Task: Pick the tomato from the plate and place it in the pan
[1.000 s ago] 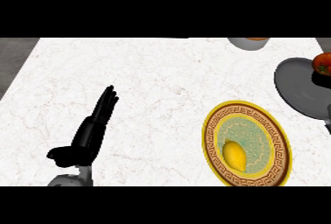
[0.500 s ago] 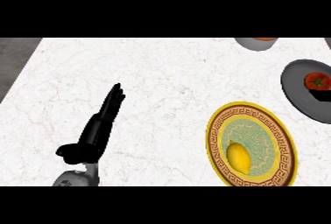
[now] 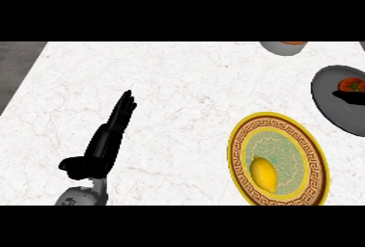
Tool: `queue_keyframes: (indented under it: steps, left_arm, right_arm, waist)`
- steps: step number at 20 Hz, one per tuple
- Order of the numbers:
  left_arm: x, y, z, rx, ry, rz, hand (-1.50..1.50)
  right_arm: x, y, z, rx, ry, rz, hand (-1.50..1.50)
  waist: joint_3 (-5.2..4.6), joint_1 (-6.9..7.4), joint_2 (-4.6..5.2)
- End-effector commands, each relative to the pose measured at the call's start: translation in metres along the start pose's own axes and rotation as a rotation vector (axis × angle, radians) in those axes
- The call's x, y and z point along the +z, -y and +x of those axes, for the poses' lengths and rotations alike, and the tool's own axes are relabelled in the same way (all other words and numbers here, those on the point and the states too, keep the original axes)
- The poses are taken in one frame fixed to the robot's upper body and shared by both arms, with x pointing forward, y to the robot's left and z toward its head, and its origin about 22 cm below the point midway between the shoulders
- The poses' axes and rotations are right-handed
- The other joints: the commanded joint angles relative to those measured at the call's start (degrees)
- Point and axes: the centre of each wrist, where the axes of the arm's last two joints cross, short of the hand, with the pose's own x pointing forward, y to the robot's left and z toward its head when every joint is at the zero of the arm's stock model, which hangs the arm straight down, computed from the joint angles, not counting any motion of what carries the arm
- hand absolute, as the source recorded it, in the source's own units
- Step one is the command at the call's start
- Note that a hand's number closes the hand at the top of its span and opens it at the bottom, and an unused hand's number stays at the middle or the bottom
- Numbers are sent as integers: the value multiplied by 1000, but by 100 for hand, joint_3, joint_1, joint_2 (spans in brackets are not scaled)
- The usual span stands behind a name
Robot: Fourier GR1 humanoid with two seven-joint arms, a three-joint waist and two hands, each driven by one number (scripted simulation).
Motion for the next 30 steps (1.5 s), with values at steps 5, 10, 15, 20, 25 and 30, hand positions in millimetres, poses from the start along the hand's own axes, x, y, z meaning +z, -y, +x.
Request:
queue_keyframes:
  steps: [5, 10, 15, 20, 25, 30]
  left_arm:
    - [3, 8, -3, 14, -17, 23, 0]
    - [11, -12, -18, -10, -11, 40, 0]
    - [2, -7, -3, 1, -19, 49, 0]
    - [15, -6, -13, -5, -19, 72, 0]
    - [21, -3, -22, -12, -26, 61, 0]
    - [13, -24, -32, -11, -35, 80, 0]
  right_arm:
    - [-8, 28, -12, -287, 35, -101, -150]
    - [2, 45, -51, -454, 34, -36, -150]
    - [2, 66, -66, -554, 89, 101, -150]
    - [34, 68, -117, -535, 141, 178, -150]
    - [38, 87, -130, -489, 176, 184, -150]
    - [42, 68, -125, -478, 165, 201, -150]
  waist:
    - [-19, -173, -70]
    - [-30, -269, -104]
    - [-37, -312, -144]
    - [-46, -375, -170]
    - [-50, -390, -182]
    - [-53, -396, -183]
